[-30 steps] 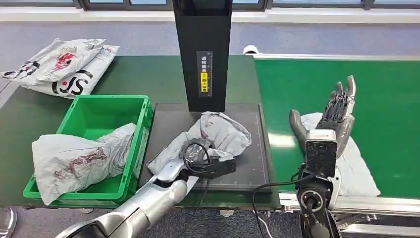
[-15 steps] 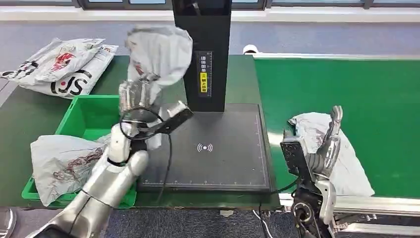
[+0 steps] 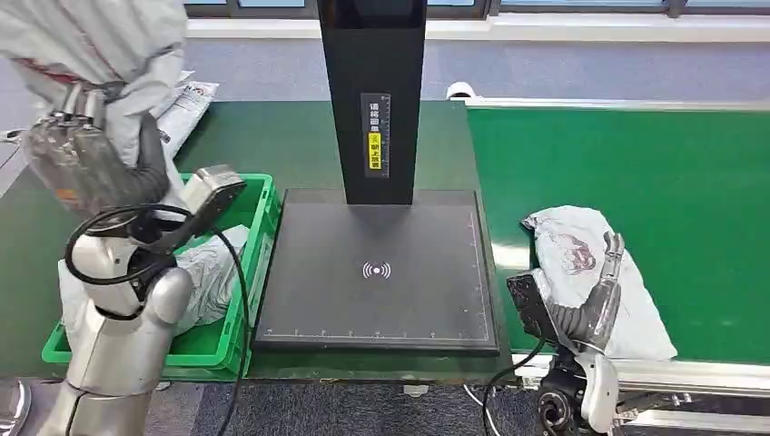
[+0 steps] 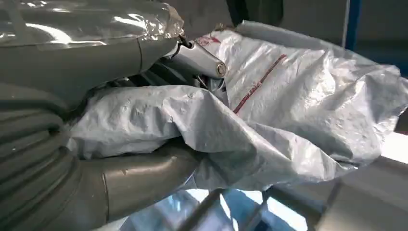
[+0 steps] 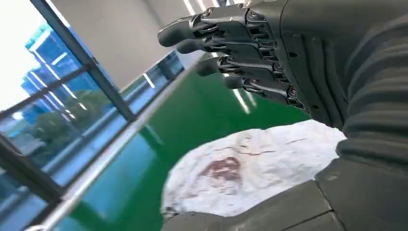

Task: Moved the parcel from conveyor to table for the left to box.

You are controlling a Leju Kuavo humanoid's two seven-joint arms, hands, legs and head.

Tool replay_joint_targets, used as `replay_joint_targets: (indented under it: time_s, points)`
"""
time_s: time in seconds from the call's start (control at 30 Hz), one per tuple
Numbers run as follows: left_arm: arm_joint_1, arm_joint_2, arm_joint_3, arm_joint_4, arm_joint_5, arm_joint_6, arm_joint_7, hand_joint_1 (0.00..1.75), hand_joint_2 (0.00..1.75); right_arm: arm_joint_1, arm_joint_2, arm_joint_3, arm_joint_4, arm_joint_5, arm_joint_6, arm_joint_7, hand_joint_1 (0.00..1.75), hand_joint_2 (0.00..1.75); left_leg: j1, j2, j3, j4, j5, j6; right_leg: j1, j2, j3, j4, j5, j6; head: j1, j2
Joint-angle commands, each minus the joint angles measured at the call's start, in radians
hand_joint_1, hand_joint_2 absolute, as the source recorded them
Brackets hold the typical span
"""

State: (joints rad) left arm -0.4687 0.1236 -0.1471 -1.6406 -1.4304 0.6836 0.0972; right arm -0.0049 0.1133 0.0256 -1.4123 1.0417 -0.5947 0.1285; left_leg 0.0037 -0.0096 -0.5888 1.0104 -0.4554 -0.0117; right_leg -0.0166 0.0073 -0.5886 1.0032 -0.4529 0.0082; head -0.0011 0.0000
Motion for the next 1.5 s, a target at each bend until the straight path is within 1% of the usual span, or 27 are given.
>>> replay_joint_targets:
  time_s: [0.03, 0.07, 0.13, 0.17, 0.2, 0.23, 0.3, 0.4, 0.43, 0.5, 0.67, 0.73, 0.8, 0.83, 0.87, 0.93, 1.03, 1.07, 1.17, 1.2, 1.23, 1.27, 1.3, 1.33, 1.4, 1.47, 1.5]
  points:
    - [0.146, 0.059, 0.297, -0.023, -0.098, -0.067, 0.020, 1.75, 1.75, 0.020, 0.020, -0.140, 0.138, 0.100, 0.013, 0.081, 0.00, 1.75, 0.001, 0.006, 0.006, -0.004, -0.001, -0.001, 0.001, 0.005, 0.004, -0.004, 0.001, -0.002, 0.000, 0.000]
    - [0.165, 0.060, 0.290, 0.003, -0.122, -0.093, 0.027, 1.75, 1.75, 0.022, 0.023, -0.151, 0.139, 0.111, 0.032, 0.091, 0.00, 1.75, -0.001, 0.003, 0.005, -0.003, 0.000, -0.001, 0.000, 0.003, 0.002, -0.002, 0.000, -0.001, 0.000, 0.000]
    - [0.189, 0.043, 0.251, 0.077, -0.140, -0.224, 0.061, 1.75, 1.75, 0.022, 0.034, -0.181, 0.137, 0.158, 0.071, 0.126, 0.00, 1.75, 0.000, 0.004, 0.008, -0.007, 0.000, -0.001, 0.001, 0.002, 0.006, -0.006, 0.000, -0.002, 0.000, 0.000]
    - [0.185, 0.038, 0.223, 0.114, -0.140, -0.274, 0.072, 1.75, 1.75, 0.023, 0.038, -0.190, 0.133, 0.173, 0.082, 0.131, 0.00, 1.75, 0.000, 0.004, 0.008, -0.007, 0.000, -0.001, 0.001, 0.002, 0.006, -0.006, 0.000, -0.003, 0.000, 0.000]
    - [0.175, 0.031, 0.200, 0.159, -0.139, -0.314, 0.087, 1.75, 1.75, 0.025, 0.042, -0.197, 0.126, 0.186, 0.090, 0.136, 0.00, 1.75, 0.000, 0.001, 0.006, -0.005, 0.000, 0.000, 0.001, 0.000, 0.005, -0.005, -0.001, -0.002, 0.000, 0.000]
    - [0.160, 0.042, 0.162, 0.217, -0.140, -0.388, 0.110, 1.75, 1.75, 0.027, 0.047, -0.204, 0.115, 0.197, 0.103, 0.136, 0.00, 1.75, 0.000, 0.000, 0.006, -0.005, 0.001, 0.000, 0.001, -0.002, 0.005, -0.005, -0.001, -0.002, 0.000, 0.000]
    - [0.146, 0.043, 0.145, 0.262, -0.140, -0.380, 0.121, 1.75, 1.75, 0.028, 0.049, -0.207, 0.106, 0.203, 0.109, 0.138, 0.00, 1.75, 0.000, -0.004, 0.005, -0.005, 0.002, 0.000, 0.001, -0.006, 0.006, -0.005, -0.001, -0.002, 0.000, 0.000]
    - [0.142, 0.045, 0.145, 0.264, -0.139, -0.381, 0.121, 1.75, 1.75, 0.027, 0.050, -0.207, 0.105, 0.204, 0.110, 0.138, 0.00, 1.75, 0.001, -0.001, 0.005, -0.004, 0.001, 0.000, 0.001, -0.003, 0.004, -0.005, -0.001, -0.002, 0.000, 0.000]
    - [0.139, 0.049, 0.148, 0.262, -0.137, -0.386, 0.119, 1.75, 1.75, 0.027, 0.051, -0.206, 0.105, 0.204, 0.110, 0.138, 0.00, 1.75, 0.000, 0.000, 0.002, -0.002, 0.000, 0.000, 0.000, -0.002, 0.002, -0.002, -0.001, -0.002, 0.000, 0.000]
    - [0.139, 0.049, 0.148, 0.262, -0.137, -0.386, 0.119, 1.75, 1.75, 0.027, 0.051, -0.206, 0.105, 0.204, 0.110, 0.138, 0.00, 1.75, 0.001, 0.000, 0.003, -0.003, 0.000, 0.000, 0.002, -0.003, 0.003, -0.004, 0.000, -0.002, 0.000, 0.000]
    - [0.141, 0.050, 0.148, 0.252, -0.136, -0.392, 0.118, 1.75, 1.75, 0.027, 0.052, -0.207, 0.106, 0.204, 0.111, 0.138, 0.00, 1.75, 0.000, 0.001, 0.002, -0.001, 0.000, 0.000, 0.001, -0.001, 0.000, -0.002, 0.000, -0.002, 0.000, 0.000]
    - [0.141, 0.050, 0.148, 0.252, -0.136, -0.392, 0.118, 1.75, 1.75, 0.027, 0.052, -0.207, 0.106, 0.204, 0.111, 0.138, 0.00, 1.75, 0.001, 0.001, 0.004, -0.003, 0.000, -0.001, 0.001, -0.002, 0.002, -0.003, 0.000, -0.002, 0.000, 0.000]
    - [0.141, 0.050, 0.148, 0.252, -0.136, -0.392, 0.118, 1.75, 1.75, 0.027, 0.052, -0.207, 0.106, 0.204, 0.111, 0.138, 0.00, 1.75, 0.000, 0.001, 0.001, -0.001, 0.000, -0.001, 0.000, -0.001, -0.001, -0.001, 0.000, -0.002, 0.000, 0.000]
    - [0.144, 0.050, 0.148, 0.250, -0.136, -0.414, 0.119, 1.75, 1.75, 0.027, 0.053, -0.209, 0.105, 0.206, 0.114, 0.139, 0.00, 1.75, 0.001, 0.001, 0.002, -0.001, 0.000, -0.001, 0.001, -0.002, 0.001, -0.002, 0.000, -0.002, 0.000, 0.000]
    - [0.140, 0.052, 0.145, 0.272, -0.140, -0.468, 0.123, 1.75, 1.75, 0.024, 0.055, -0.209, 0.103, 0.212, 0.123, 0.138, 0.00, 1.75, 0.000, 0.001, 0.001, -0.001, 0.000, -0.001, 0.001, -0.001, 0.000, -0.001, 0.000, -0.002, 0.000, 0.000]
    - [0.106, 0.053, 0.131, 0.380, -0.140, -0.487, 0.117, 1.75, 1.75, 0.014, 0.058, -0.205, 0.100, 0.224, 0.138, 0.140, 0.00, 1.75, 0.000, 0.001, 0.002, -0.001, 0.000, 0.000, 0.000, -0.001, 0.000, -0.002, 0.000, -0.002, 0.000, 0.000]
    - [0.064, 0.040, 0.106, 0.498, -0.125, -0.469, 0.082, 1.75, 1.75, 0.003, 0.058, -0.200, 0.104, 0.240, 0.161, 0.151, 0.00, 1.75, 0.000, -0.001, 0.003, -0.003, 0.001, -0.001, 0.001, -0.003, 0.001, -0.003, 0.000, -0.002, 0.000, 0.000]
    - [0.056, 0.034, 0.096, 0.519, -0.109, -0.469, 0.068, 1.75, 1.75, 0.000, 0.056, -0.200, 0.110, 0.244, 0.167, 0.155, 0.00, 1.75, 0.000, -0.001, 0.001, -0.001, 0.001, 0.000, 0.000, -0.003, 0.000, -0.001, 0.000, -0.002, 0.000, 0.000]
    - [0.045, 0.026, 0.062, 0.559, -0.100, -0.490, 0.071, 1.75, 1.75, -0.013, 0.050, -0.193, 0.141, 0.249, 0.184, 0.162, 0.00, 1.75, 0.001, -0.001, 0.002, -0.002, 0.002, 0.000, 0.001, -0.004, 0.002, -0.003, 0.000, -0.002, 0.000, 0.000]
    - [0.043, 0.023, 0.049, 0.585, -0.085, -0.498, 0.070, 1.33, 1.75, -0.025, 0.046, -0.185, 0.170, 0.253, 0.200, 0.166, 0.00, 1.75, 0.000, 0.000, 0.002, -0.001, 0.001, 0.000, 0.000, -0.003, 0.000, -0.002, 0.000, -0.002, 0.000, 0.000]
    - [0.046, 0.029, 0.034, 0.598, -0.084, -0.495, 0.070, 0.00, 1.75, -0.034, 0.041, -0.180, 0.190, 0.269, 0.207, 0.181, 0.00, 1.75, 0.000, -0.001, 0.002, -0.002, 0.001, 0.000, 0.001, -0.003, 0.001, -0.003, 0.000, -0.002, 0.000, 0.000]
    - [0.053, 0.031, 0.027, 0.607, -0.084, -0.494, 0.072, 0.00, 1.75, -0.042, 0.037, -0.176, 0.209, 0.279, 0.208, 0.189, 0.00, 1.75, 0.000, 0.000, 0.003, -0.002, 0.001, 0.000, 0.001, -0.002, 0.002, -0.003, 0.000, -0.002, 0.000, 0.000]
    - [0.066, 0.027, 0.022, 0.624, -0.066, -0.516, 0.065, 0.00, 1.75, -0.052, 0.025, -0.170, 0.247, 0.325, 0.211, 0.230, 0.00, 1.75, 0.000, 0.001, 0.004, -0.003, 0.001, 0.000, 0.001, -0.001, 0.002, -0.003, 0.000, -0.002, 0.000, 0.000]
    - [0.083, 0.022, 0.017, 0.633, -0.053, -0.514, 0.063, 0.00, 1.75, -0.062, 0.018, -0.172, 0.282, 0.341, 0.204, 0.246, 0.00, 1.75, 0.001, 0.001, 0.004, -0.003, 0.001, 0.000, 0.001, -0.002, 0.003, -0.005, 0.001, -0.002, 0.000, 0.000]
    - [0.096, 0.016, 0.009, 0.650, -0.045, -0.503, 0.065, 0.00, 1.75, -0.069, 0.009, -0.185, 0.328, 0.335, 0.198, 0.245, 0.00, 1.75, 0.001, 0.003, 0.007, -0.006, 0.001, 0.000, 0.001, 0.000, 0.005, -0.007, 0.002, -0.002, 0.000, 0.000]
    - [0.087, 0.012, 0.005, 0.665, -0.019, -0.516, 0.057, 0.00, 1.75, -0.082, 0.004, -0.196, 0.370, 0.344, 0.197, 0.254, 0.00, 1.75, 0.000, 0.002, 0.004, -0.002, 0.000, 0.000, 0.000, 0.000, 0.002, -0.003, 0.000, -0.002, 0.000, 0.000]
    - [0.081, 0.013, 0.003, 0.665, -0.009, -0.525, 0.054, 0.00, 1.75, -0.083, 0.002, -0.200, 0.381, 0.347, 0.198, 0.255, 0.00, 1.75, 0.001, 0.001, 0.005, -0.003, 0.000, 0.000, 0.001, -0.001, 0.004, -0.005, 0.001, -0.002, 0.000, 0.000]
